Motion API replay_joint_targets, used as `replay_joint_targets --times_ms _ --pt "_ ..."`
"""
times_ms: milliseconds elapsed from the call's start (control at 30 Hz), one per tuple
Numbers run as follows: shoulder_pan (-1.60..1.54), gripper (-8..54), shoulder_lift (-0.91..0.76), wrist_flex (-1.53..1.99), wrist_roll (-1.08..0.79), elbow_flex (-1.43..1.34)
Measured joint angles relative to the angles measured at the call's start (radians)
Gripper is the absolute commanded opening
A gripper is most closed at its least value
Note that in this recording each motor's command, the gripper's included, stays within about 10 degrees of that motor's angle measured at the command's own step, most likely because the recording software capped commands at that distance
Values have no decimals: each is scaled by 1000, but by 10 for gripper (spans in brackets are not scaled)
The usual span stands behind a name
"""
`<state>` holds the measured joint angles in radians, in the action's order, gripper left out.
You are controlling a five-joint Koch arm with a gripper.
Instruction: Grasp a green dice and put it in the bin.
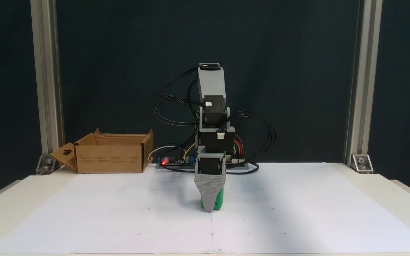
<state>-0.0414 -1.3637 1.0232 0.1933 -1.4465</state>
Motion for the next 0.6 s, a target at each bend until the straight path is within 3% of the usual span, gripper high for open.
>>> replay_joint_targets --times_ms 267,467,600 --pt "12 114 -29 -2 0 -12" --pt "15 114 -183 78 0 -3" --pt "14 115 -213 324 0 259"
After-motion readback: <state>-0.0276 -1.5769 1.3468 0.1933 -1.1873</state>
